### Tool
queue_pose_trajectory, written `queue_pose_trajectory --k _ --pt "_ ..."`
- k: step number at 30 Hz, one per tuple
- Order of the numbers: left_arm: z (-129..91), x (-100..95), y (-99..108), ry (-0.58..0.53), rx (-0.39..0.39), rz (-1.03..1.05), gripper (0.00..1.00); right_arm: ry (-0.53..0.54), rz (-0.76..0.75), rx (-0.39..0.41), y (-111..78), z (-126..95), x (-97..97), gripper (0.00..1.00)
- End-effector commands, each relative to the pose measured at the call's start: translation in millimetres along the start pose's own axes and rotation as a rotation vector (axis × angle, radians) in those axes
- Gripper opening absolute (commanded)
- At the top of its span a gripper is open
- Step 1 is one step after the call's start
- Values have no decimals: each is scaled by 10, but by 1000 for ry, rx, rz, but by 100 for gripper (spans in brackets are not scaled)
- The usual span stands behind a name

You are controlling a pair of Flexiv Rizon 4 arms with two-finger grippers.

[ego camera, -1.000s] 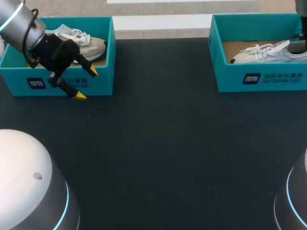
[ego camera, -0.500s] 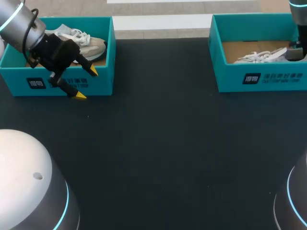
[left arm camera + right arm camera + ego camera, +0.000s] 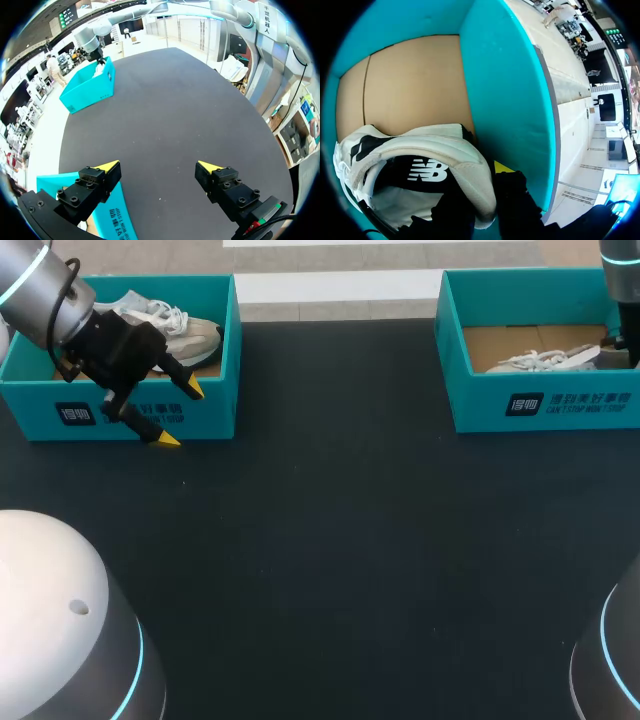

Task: Take the shoe out of the shoebox, open the shoe tongue, remove and reinsert the insole, then place the shoe into the shoebox

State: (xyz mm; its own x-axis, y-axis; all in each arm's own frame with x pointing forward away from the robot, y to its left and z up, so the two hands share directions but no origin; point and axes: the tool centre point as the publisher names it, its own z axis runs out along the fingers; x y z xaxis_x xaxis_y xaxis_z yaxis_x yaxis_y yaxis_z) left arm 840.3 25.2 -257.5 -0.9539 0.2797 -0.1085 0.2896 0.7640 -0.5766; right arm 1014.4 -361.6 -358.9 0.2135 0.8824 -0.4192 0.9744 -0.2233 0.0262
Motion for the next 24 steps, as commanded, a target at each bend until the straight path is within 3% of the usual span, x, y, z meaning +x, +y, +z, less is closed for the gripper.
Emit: queue_pose_trajectory --k 1,2,11,14,18,24 --pt "-2 8 -3 0 -3 0 100 1 -1 15 51 50 55 24" --pt "-2 8 -3 0 -3 0 100 0 -1 16 51 51 54 44" --pt "-2 8 -3 0 -3 0 100 6 3 13 26 17 16 50" --pt "-2 8 -3 0 -3 0 100 9 11 3 5 -49 -16 70" --pt "-2 8 -3 0 -3 0 100 21 21 -8 -12 -138 -36 84" --pt "-2 8 -3 0 -3 0 100 34 24 -14 -50 -327 -61 83"
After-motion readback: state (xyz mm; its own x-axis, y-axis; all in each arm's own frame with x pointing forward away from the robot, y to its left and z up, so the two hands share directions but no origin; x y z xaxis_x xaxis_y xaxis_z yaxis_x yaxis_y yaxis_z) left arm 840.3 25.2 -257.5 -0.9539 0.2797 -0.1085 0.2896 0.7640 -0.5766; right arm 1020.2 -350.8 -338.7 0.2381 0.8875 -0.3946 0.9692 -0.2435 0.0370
